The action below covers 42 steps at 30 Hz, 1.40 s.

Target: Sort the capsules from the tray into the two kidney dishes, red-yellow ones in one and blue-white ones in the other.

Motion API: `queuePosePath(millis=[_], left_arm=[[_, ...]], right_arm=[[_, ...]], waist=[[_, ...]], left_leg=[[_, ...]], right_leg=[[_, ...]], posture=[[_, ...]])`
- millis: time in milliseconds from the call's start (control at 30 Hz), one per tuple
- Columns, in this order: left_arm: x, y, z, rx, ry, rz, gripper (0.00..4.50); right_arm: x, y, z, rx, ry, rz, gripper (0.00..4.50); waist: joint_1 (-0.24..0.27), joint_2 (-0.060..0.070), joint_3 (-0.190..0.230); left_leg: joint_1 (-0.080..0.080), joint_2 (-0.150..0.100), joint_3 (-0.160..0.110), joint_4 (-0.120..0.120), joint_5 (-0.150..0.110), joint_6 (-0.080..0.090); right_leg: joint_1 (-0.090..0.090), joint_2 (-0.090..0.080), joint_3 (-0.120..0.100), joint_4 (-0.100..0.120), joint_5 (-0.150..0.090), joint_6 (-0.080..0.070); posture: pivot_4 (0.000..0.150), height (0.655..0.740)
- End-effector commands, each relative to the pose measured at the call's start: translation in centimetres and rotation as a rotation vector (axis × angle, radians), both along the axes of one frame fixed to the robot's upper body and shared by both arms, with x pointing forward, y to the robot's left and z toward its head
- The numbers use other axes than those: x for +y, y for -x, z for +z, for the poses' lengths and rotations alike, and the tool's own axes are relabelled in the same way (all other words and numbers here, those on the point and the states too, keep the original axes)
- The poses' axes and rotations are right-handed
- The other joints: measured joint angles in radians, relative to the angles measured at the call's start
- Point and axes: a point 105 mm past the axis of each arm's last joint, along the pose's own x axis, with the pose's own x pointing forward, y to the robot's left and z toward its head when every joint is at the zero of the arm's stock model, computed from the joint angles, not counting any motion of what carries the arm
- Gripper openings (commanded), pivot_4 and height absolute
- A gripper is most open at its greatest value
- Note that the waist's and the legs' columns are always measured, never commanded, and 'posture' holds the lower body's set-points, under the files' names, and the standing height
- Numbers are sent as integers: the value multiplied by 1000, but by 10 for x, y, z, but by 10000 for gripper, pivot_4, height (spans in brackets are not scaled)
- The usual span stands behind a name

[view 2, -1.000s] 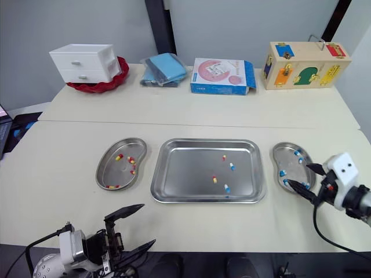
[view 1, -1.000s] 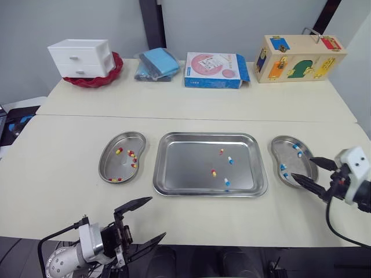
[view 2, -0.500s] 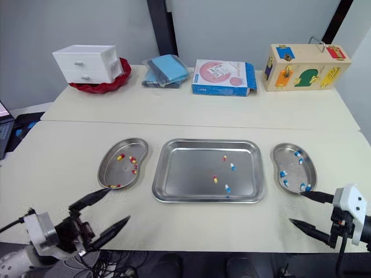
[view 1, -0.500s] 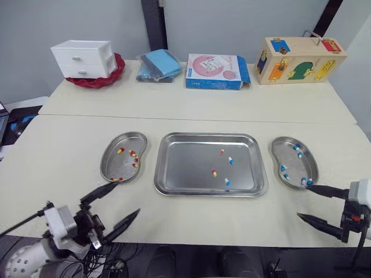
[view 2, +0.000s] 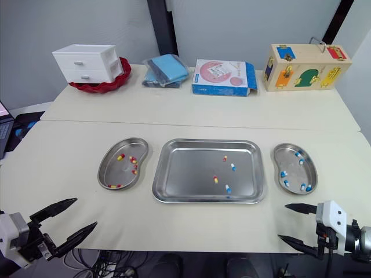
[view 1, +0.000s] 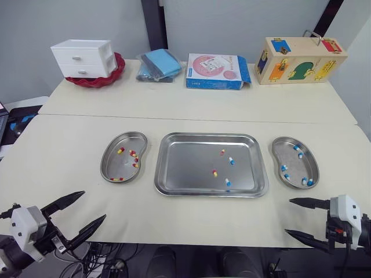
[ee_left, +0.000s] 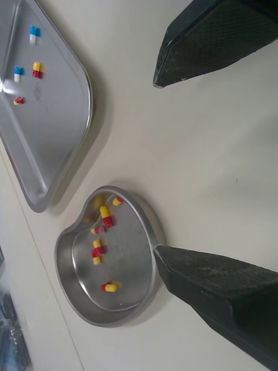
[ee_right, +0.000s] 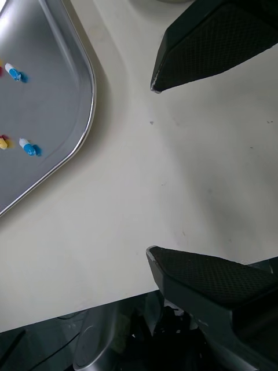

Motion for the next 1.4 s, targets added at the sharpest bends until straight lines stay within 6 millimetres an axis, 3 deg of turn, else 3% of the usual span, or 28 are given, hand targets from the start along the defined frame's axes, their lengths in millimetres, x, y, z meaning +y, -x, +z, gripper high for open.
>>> queuePosePath(millis=[33, 267, 467, 733, 1033, 1233, 1400], left_arm=[[-1, -1, 7, -12, -21, -7, 45000], [-8, -5, 8, 4, -17, -33, 45000], [-22, -21, 10, 25, -18, -98, 45000], [-61, -44, 17, 34, -36, -299, 45000], [-112, -83, 29, 32, -97, -506, 45000], [-143, -122, 37, 23, -110, -578, 45000], [-168, -137, 40, 44, -128, -671, 45000]], right_arm=[[2, 0, 6, -34, -11, 7, 44776], [10, 5, 11, -45, -27, 3, 44776], [35, 9, 19, -77, -79, 9, 44776], [60, 14, 23, -98, -132, -13, 44776], [69, 15, 20, -136, -189, -89, 44776], [72, 22, 24, -189, -244, -183, 44776], [77, 25, 24, -202, -258, -208, 44776]], waist=[[0, 0, 0], [0, 0, 0], [1, 0, 0], [3, 0, 0], [5, 0, -1], [4, 1, -1], [2, 1, -1]], left_leg=[[0, 0, 0, 0, 0, 0], [0, 0, 0, 0, 0, 0], [0, 0, 0, 0, 0, 0], [0, 0, -1, 0, 0, 0], [0, 0, -2, 1, 0, 0], [-1, 0, -3, 0, 0, 0], [-1, -1, -2, 1, 0, 0]], right_leg=[[0, 0, 0, 0, 0, 0], [0, 0, 0, 0, 0, 0], [0, 0, 0, 0, 0, 0], [0, 0, -1, 1, 0, 0], [0, 0, -2, 2, 0, 0], [-1, 0, -2, 5, 0, 0], [-1, 0, -2, 5, 0, 0]], posture=[[1500, 7400], [1500, 7400], [1500, 7400], [1500, 7400], [1500, 7400], [1500, 7400], [1500, 7400]])
